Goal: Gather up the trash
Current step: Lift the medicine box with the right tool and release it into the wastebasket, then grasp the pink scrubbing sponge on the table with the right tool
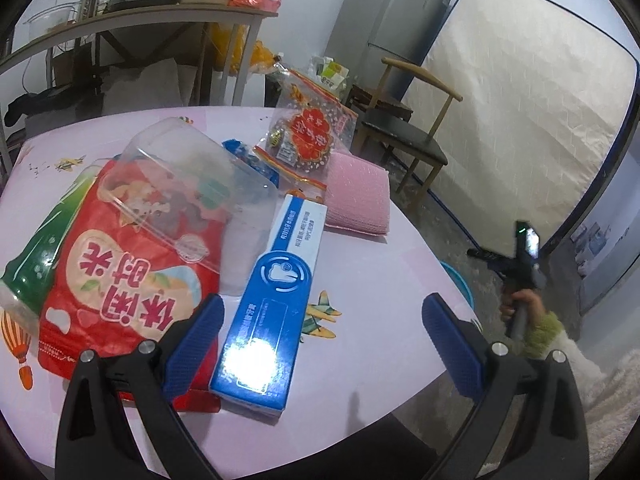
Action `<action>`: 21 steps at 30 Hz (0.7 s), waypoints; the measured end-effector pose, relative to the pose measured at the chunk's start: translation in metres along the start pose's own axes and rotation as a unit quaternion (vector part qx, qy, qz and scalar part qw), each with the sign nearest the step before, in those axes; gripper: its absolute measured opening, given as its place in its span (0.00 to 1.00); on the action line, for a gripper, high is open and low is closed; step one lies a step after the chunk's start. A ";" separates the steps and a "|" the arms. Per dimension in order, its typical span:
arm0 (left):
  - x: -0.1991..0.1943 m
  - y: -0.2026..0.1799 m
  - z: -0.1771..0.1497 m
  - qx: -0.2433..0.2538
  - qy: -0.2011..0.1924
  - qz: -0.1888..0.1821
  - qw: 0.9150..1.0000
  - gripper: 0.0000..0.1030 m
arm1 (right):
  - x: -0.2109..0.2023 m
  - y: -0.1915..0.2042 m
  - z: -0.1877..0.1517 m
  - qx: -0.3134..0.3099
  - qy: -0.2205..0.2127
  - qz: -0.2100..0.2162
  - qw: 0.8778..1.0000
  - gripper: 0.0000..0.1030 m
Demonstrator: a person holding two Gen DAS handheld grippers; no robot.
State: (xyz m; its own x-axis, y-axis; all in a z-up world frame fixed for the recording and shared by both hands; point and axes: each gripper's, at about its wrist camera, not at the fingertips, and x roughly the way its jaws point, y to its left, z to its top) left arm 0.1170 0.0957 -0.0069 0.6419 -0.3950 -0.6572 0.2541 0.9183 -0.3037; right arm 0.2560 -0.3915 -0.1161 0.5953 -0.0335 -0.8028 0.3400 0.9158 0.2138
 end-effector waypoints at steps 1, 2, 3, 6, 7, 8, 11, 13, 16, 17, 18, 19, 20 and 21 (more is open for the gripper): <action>-0.002 0.001 -0.001 0.000 -0.003 0.001 1.000 0.94 | -0.010 0.009 0.001 0.000 -0.003 0.021 1.000 0.80; -0.004 0.001 -0.002 0.000 -0.005 0.002 1.000 0.94 | -0.022 0.023 0.003 0.000 -0.007 0.049 0.999 0.81; -0.007 0.001 -0.004 0.000 -0.010 0.002 1.000 0.94 | -0.037 0.044 0.005 -0.004 -0.012 0.082 0.997 0.84; -0.017 0.003 -0.007 -0.003 -0.020 0.001 1.000 0.94 | -0.061 0.091 0.006 -0.025 -0.016 0.141 0.990 0.90; -0.022 0.005 -0.008 -0.008 -0.025 0.001 1.000 0.94 | -0.067 0.112 0.005 -0.038 -0.015 0.160 0.986 0.91; -0.025 0.007 -0.009 -0.012 -0.028 -0.001 1.000 0.94 | -0.070 0.133 0.004 -0.053 -0.010 0.178 0.983 0.91; -0.038 0.015 -0.013 -0.031 -0.038 -0.012 0.999 0.94 | -0.064 0.181 0.000 -0.086 0.003 0.208 0.974 0.92; -0.045 0.021 -0.016 -0.041 -0.038 -0.012 0.998 0.94 | -0.055 0.206 -0.003 -0.093 0.017 0.190 0.977 0.92; -0.054 0.028 -0.022 -0.045 -0.042 -0.008 0.998 0.94 | -0.035 0.236 -0.010 -0.101 0.036 0.182 0.978 0.92; -0.058 0.030 -0.023 -0.045 -0.044 -0.007 0.998 0.94 | -0.039 0.249 -0.011 -0.101 0.038 0.172 0.979 0.92; -0.061 0.033 -0.023 -0.045 -0.046 -0.007 0.998 0.94 | -0.034 0.257 -0.014 -0.102 0.038 0.153 0.982 0.92; -0.064 0.036 -0.023 -0.045 -0.046 -0.007 0.998 0.94 | -0.035 0.263 -0.015 -0.103 0.035 0.143 0.984 0.92; -0.065 0.038 -0.022 -0.046 -0.046 -0.007 0.998 0.94 | -0.034 0.267 -0.016 -0.103 0.033 0.134 0.985 0.92; -0.068 0.042 -0.021 -0.047 -0.046 -0.008 0.998 0.94 | -0.031 0.272 -0.016 -0.100 0.032 0.121 0.987 0.92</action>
State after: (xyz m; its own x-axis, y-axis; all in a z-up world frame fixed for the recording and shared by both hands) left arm 0.0689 0.1604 0.0109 0.7032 -0.4011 -0.5870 0.1989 0.9037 -0.3791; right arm 0.3177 -0.1351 -0.0419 0.5924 0.2152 -0.7763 0.0384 0.9550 0.2940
